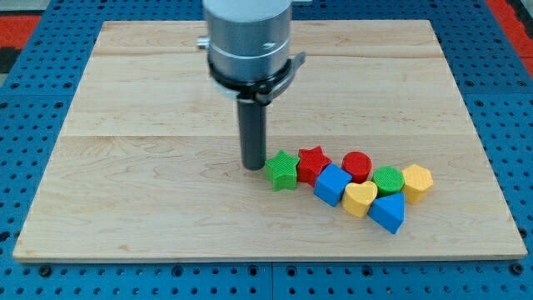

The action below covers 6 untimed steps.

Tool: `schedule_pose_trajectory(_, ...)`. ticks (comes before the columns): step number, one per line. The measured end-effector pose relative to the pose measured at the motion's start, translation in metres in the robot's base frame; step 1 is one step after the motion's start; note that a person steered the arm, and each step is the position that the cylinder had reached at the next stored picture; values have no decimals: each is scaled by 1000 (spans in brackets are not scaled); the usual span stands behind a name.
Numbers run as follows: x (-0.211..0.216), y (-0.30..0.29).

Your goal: Push the green star to the center

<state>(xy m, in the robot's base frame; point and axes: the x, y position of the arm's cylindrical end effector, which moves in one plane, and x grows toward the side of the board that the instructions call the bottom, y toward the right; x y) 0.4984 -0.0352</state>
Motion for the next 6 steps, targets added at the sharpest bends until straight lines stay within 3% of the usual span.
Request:
schedule_pose_trajectory(1,32,-46)
schedule_pose_trajectory(2,59,-39)
schedule_pose_trajectory(3,68,15)
schedule_pose_trajectory(6,24,55)
